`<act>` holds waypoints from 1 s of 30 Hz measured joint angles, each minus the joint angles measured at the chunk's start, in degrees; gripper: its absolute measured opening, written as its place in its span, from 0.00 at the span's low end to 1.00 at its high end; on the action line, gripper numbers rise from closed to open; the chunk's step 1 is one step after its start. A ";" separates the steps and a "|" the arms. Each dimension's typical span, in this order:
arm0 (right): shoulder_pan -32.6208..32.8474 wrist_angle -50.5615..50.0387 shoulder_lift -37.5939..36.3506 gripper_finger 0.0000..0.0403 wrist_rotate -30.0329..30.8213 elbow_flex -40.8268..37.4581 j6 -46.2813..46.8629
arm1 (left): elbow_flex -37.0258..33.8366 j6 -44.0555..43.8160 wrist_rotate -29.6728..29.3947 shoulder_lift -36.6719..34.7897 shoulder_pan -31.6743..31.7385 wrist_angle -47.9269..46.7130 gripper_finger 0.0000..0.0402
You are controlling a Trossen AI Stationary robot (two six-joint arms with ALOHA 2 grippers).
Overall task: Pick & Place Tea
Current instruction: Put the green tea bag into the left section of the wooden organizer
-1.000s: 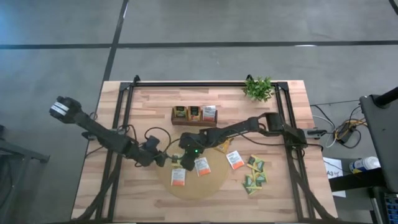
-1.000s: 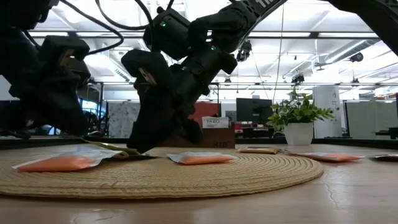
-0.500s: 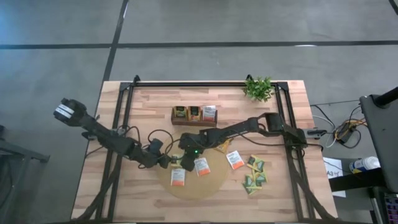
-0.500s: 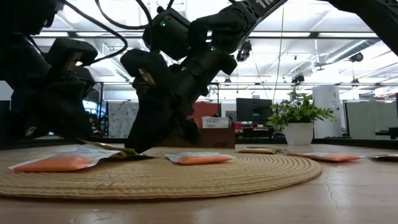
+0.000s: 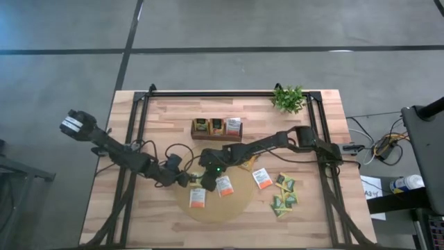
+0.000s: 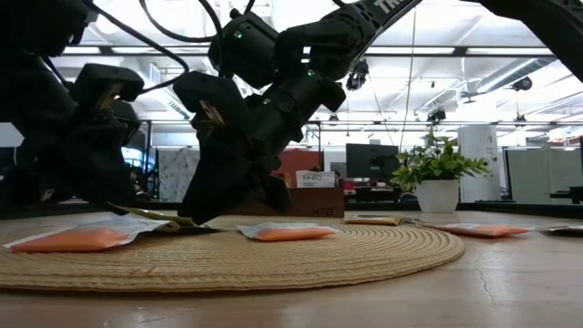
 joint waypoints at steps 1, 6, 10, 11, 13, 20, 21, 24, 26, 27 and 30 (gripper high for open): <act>0.00 0.02 0.00 0.17 0.00 0.00 0.00 | -0.20 0.00 0.00 0.00 0.06 0.03 0.17; 0.00 0.16 0.00 0.17 0.00 0.00 0.00 | -1.00 -0.11 0.28 0.00 0.15 0.05 0.17; 0.00 0.20 0.00 0.17 0.00 0.00 0.00 | -1.38 -1.31 0.30 0.00 0.28 1.38 0.17; 0.00 0.20 0.00 0.17 0.00 0.00 0.00 | -1.38 -1.17 0.31 0.00 0.31 2.29 0.17; 0.00 0.25 0.00 0.17 0.00 0.00 0.00 | -1.38 -0.92 0.26 0.00 0.35 3.52 0.17; 0.00 1.25 0.00 0.17 0.04 0.00 0.94 | -1.38 0.10 0.02 0.68 0.65 4.32 0.17; 0.00 1.27 0.00 0.17 0.05 0.00 1.09 | -1.38 0.23 0.04 1.08 0.66 4.10 0.17; 0.00 1.14 0.00 0.17 0.07 0.00 1.17 | -1.44 1.53 0.37 0.82 0.68 3.26 0.17; 0.00 1.06 0.00 0.17 0.04 -0.10 1.47 | -1.36 1.62 -1.03 -0.56 0.68 3.11 0.17; 0.00 1.07 0.00 0.17 0.05 -0.18 1.58 | -1.07 1.66 -1.60 -1.07 0.73 2.33 0.17; 0.00 1.07 0.00 0.17 0.06 -0.22 1.58 | -0.72 1.31 -0.55 -1.05 1.20 -0.58 0.17</act>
